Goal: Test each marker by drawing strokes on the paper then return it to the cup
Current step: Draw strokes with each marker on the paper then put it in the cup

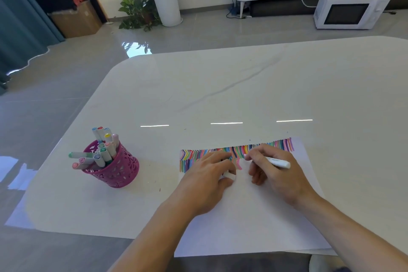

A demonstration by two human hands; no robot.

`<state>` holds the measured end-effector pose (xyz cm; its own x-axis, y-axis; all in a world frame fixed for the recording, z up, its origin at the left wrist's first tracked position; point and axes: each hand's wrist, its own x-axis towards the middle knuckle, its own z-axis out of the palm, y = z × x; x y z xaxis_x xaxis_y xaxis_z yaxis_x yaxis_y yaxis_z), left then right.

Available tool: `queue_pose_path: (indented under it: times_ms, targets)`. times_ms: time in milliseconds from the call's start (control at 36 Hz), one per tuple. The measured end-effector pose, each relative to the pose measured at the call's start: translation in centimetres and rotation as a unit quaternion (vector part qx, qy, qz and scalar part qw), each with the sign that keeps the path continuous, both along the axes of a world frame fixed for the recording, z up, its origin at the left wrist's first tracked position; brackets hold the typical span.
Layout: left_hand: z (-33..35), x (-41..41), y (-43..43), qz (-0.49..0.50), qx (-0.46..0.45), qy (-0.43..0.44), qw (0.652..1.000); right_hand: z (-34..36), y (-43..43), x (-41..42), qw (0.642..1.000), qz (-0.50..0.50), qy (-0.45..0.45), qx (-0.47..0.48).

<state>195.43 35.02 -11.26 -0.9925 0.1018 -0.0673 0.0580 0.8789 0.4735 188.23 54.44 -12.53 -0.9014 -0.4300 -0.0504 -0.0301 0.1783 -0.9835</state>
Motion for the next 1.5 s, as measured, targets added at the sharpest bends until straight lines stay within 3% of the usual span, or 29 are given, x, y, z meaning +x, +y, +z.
queue_pose_path:
  times_ms: [444,1500]
  targets:
    - [-0.1,-0.2,-0.4,0.012,0.024,-0.010,1.000,-0.6,-0.2,-0.2,0.999,-0.031,-0.024,-0.007]
    - [-0.5,-0.4,-0.8,0.023,0.031,-0.021,0.999,-0.2,-0.3,-0.7,0.995,-0.037,-0.032,0.089]
